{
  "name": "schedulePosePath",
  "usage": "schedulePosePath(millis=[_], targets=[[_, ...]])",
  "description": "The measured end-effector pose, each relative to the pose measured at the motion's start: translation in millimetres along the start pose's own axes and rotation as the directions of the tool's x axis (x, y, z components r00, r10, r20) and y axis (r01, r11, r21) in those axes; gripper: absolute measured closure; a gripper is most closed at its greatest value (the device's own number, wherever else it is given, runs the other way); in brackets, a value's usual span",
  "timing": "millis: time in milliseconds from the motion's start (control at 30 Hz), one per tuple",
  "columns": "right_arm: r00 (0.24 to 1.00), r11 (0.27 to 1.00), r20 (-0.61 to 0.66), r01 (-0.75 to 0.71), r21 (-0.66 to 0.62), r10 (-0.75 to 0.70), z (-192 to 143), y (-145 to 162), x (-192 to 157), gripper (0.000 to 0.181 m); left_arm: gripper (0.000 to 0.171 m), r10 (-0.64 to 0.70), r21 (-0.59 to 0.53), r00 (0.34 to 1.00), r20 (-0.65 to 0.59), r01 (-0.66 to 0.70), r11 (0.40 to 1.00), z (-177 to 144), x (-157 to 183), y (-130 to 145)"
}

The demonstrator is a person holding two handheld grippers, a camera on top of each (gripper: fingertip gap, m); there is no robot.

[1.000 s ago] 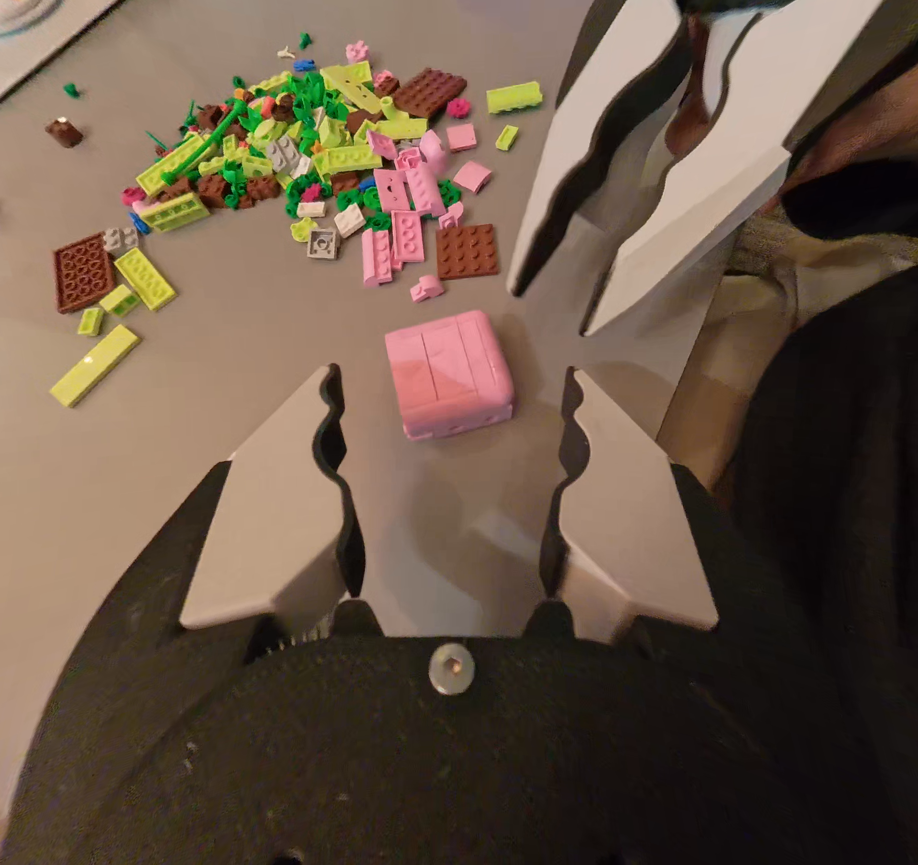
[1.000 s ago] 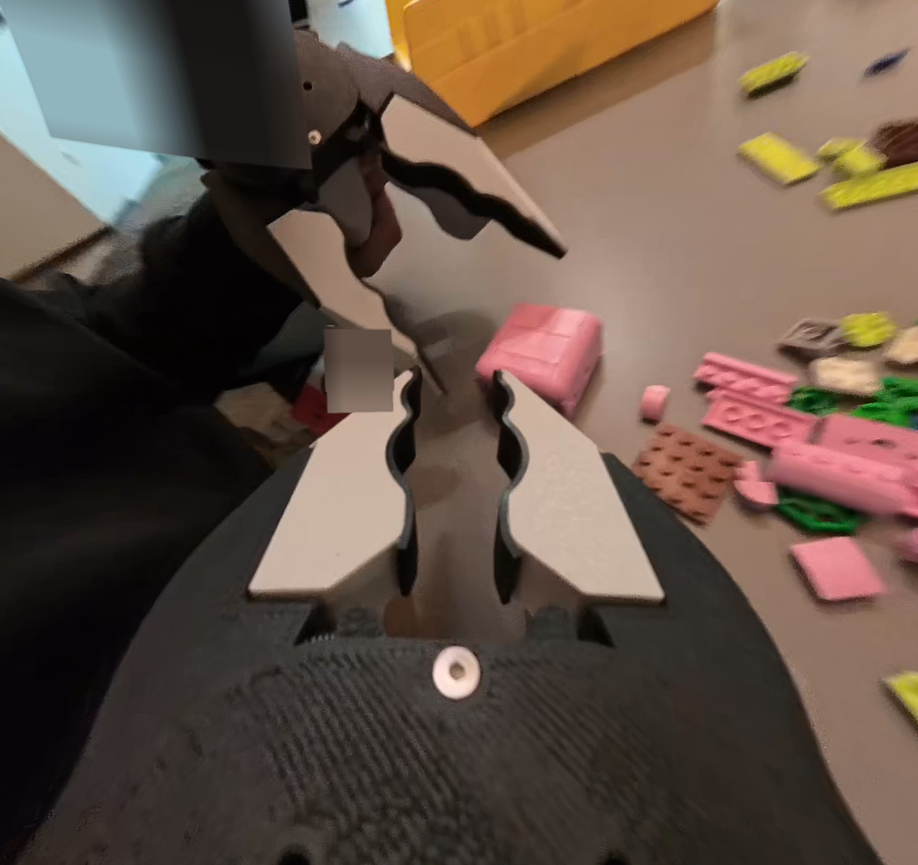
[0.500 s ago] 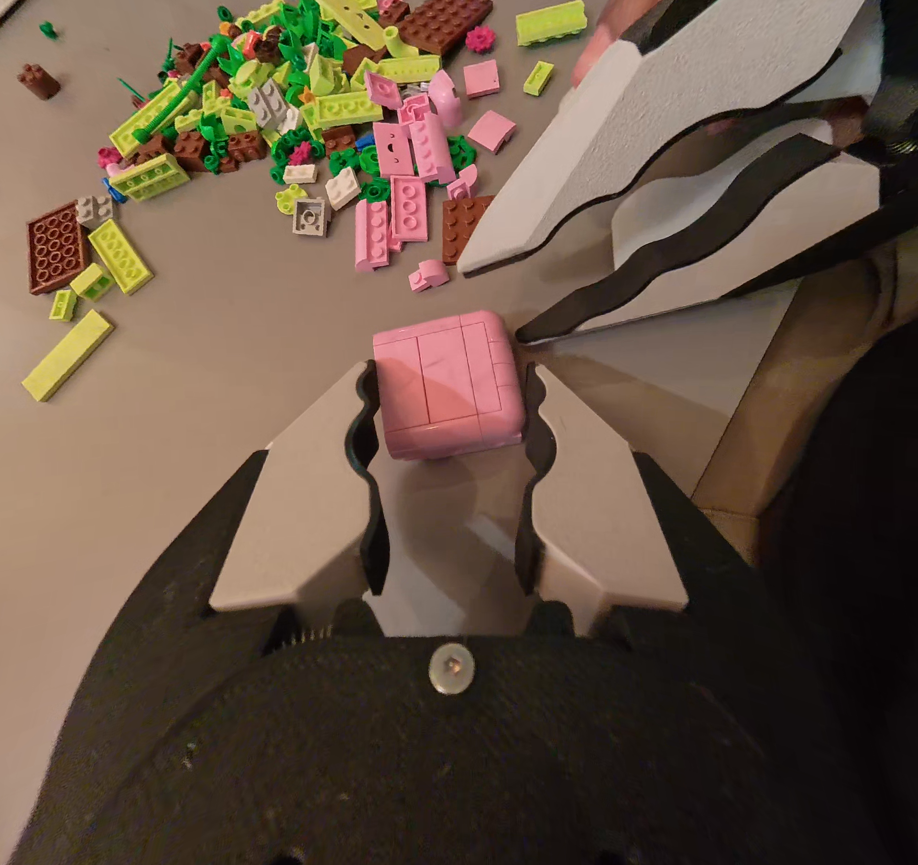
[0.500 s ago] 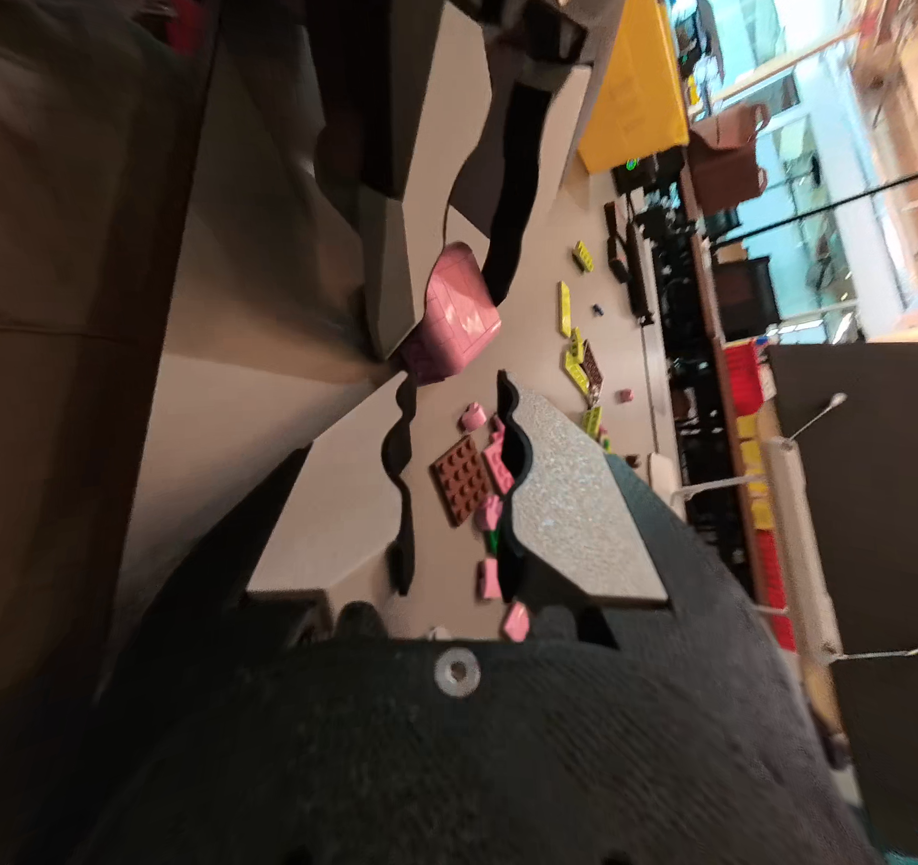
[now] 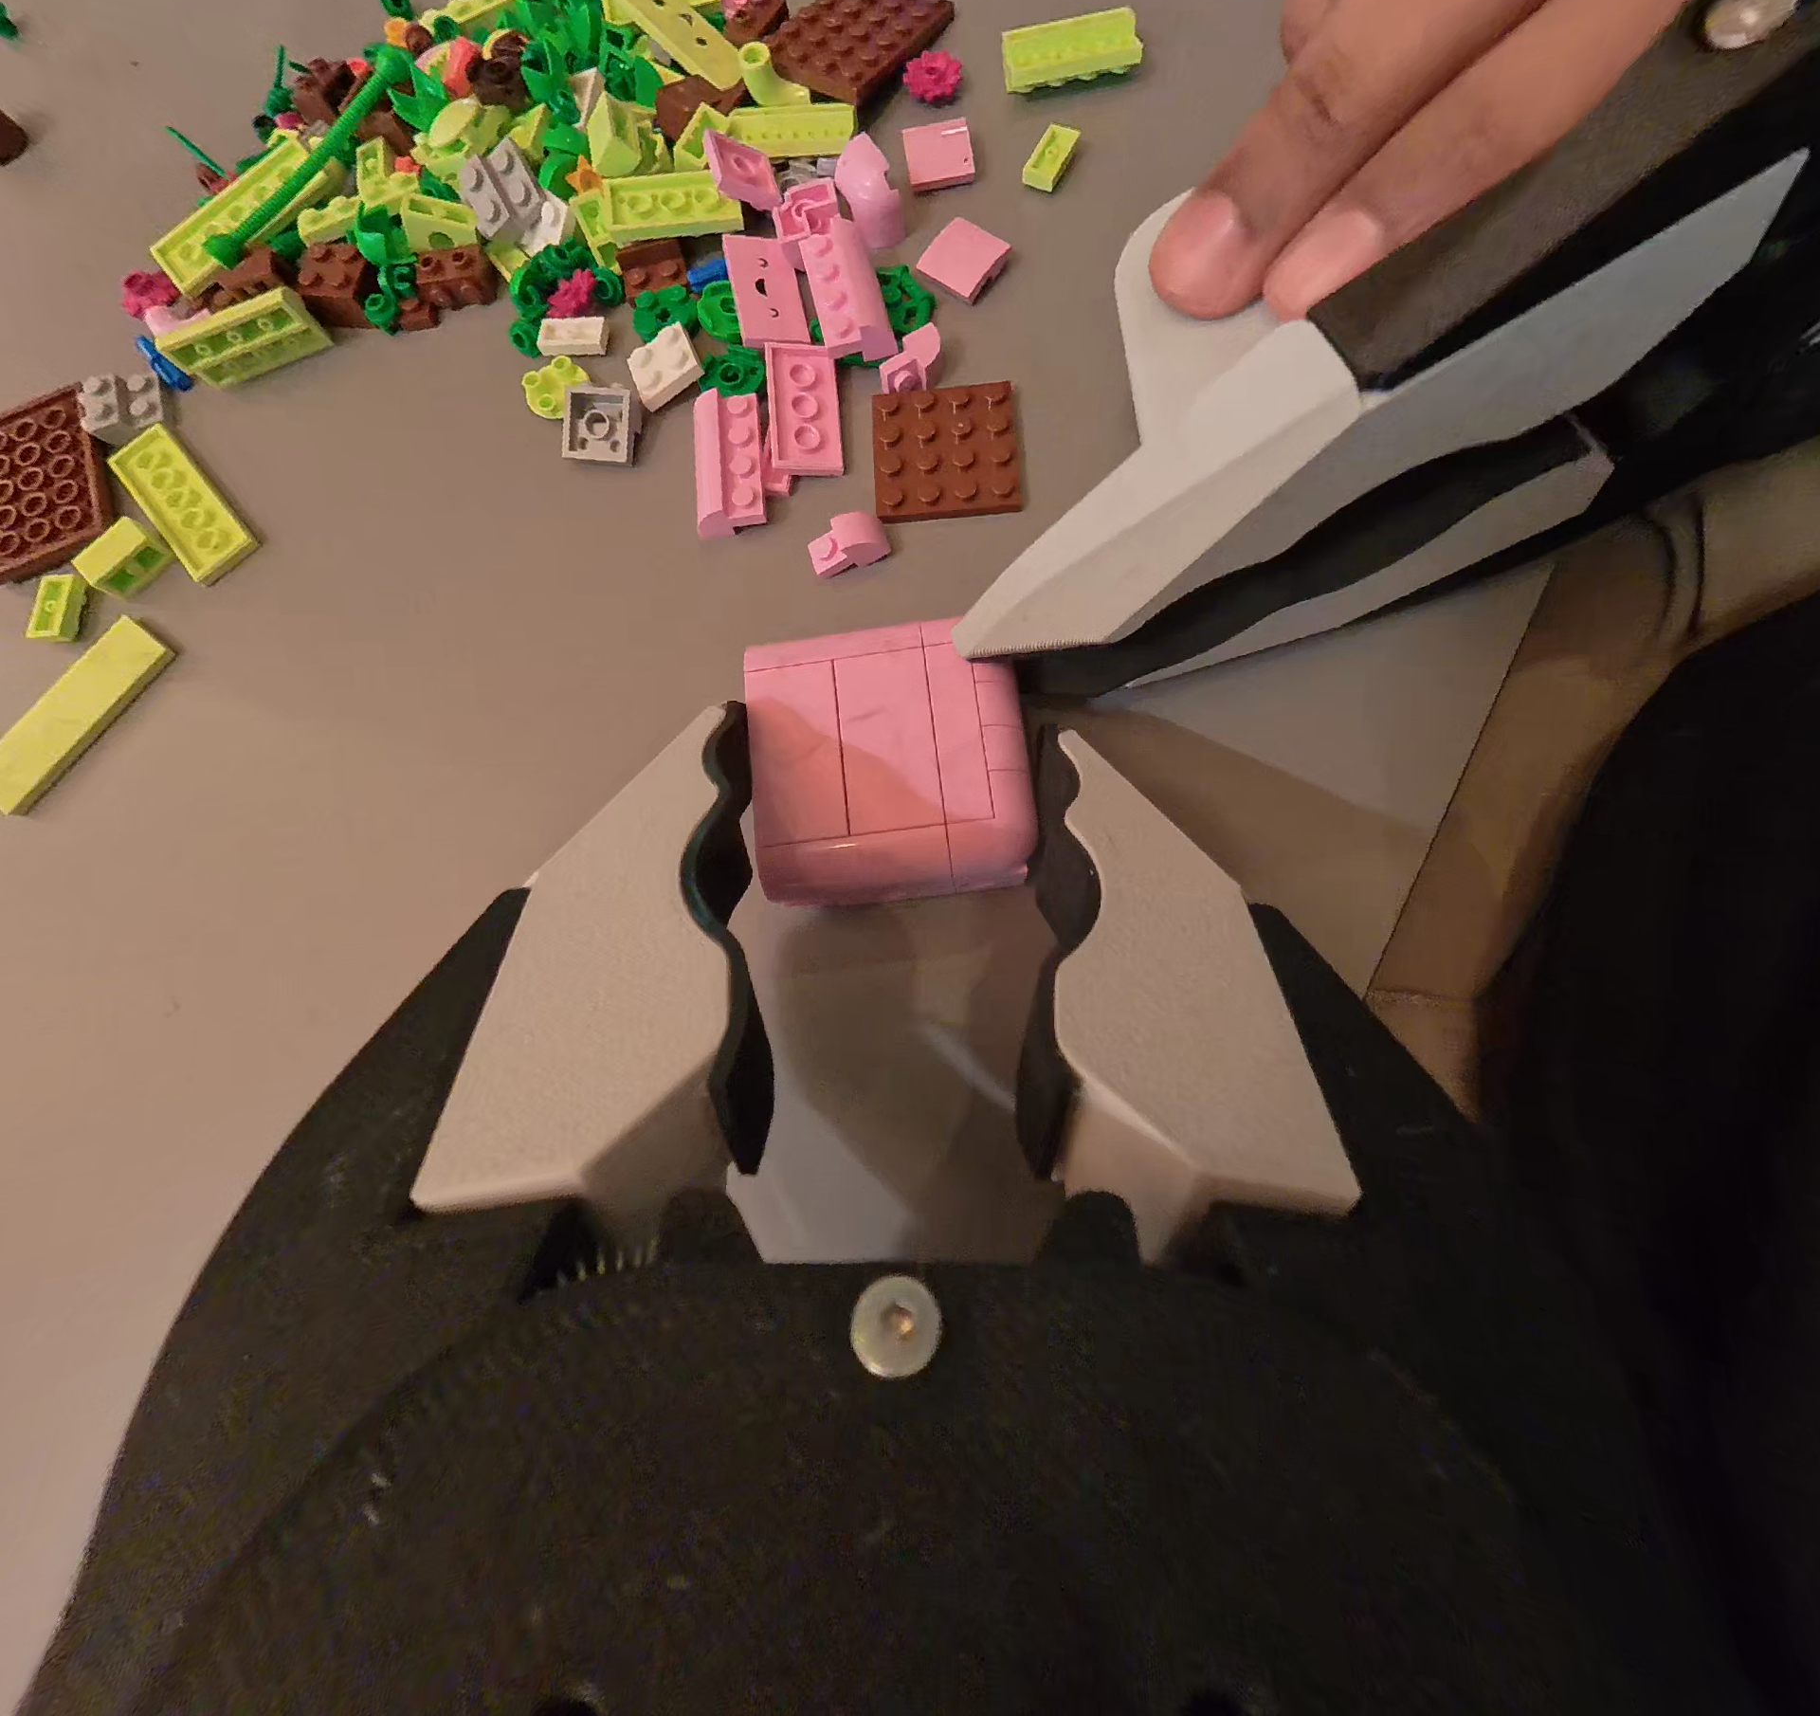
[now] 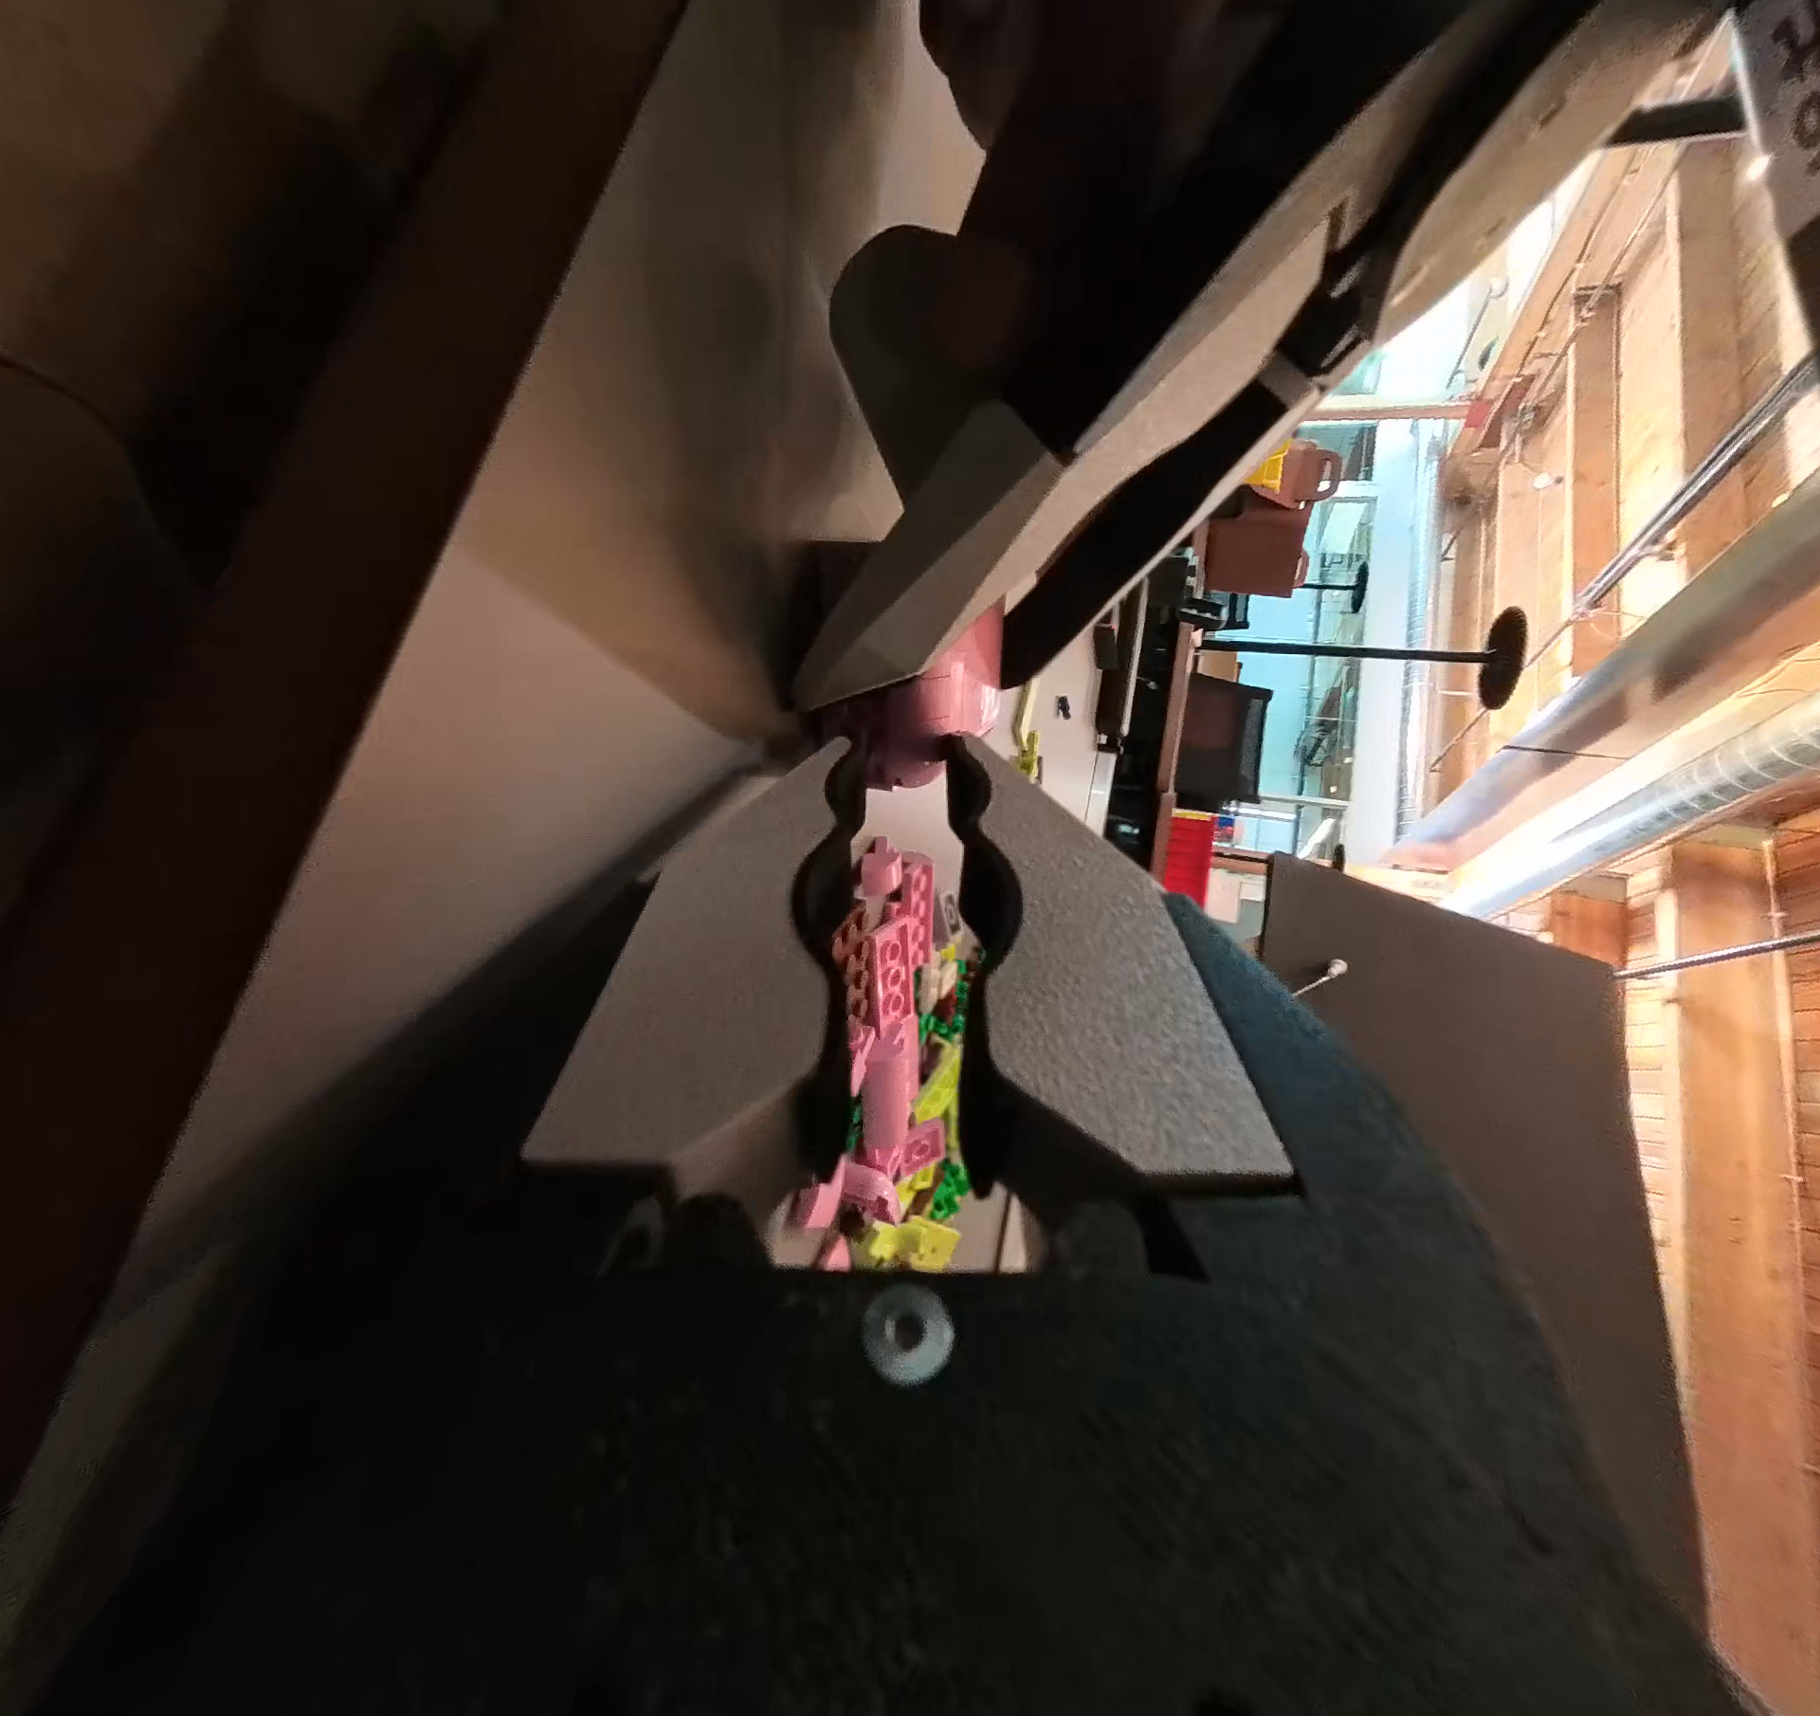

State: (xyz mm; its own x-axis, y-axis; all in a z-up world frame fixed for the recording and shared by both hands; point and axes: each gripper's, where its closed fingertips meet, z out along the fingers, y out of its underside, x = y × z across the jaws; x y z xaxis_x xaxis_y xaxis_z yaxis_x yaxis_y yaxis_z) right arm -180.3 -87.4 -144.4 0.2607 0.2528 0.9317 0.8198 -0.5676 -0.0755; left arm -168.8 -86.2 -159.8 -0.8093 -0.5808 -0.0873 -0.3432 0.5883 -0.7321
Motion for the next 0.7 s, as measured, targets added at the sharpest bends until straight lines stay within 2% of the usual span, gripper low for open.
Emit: schedulePosePath(millis=[167,400,700], targets=[[0.982,0.984,0.063,-0.177,-0.024,0.178,-1,1,2,0.174,0.114,0.013,-0.006,1.000,0.016,-0.013,1.000,1,-1,1],[0.932,0.933,0.045,-0.360,0.022,0.359,-6,1,11,0.174,0.113,-0.001,0.012,1.000,0.024,0.001,1.000,-1,-1,-2],[0.870,0.868,0.080,-0.492,0.072,0.487,-9,1,18,0.176,0.112,-0.011,-0.041,1.000,0.029,0.013,0.999,-4,-2,1]])
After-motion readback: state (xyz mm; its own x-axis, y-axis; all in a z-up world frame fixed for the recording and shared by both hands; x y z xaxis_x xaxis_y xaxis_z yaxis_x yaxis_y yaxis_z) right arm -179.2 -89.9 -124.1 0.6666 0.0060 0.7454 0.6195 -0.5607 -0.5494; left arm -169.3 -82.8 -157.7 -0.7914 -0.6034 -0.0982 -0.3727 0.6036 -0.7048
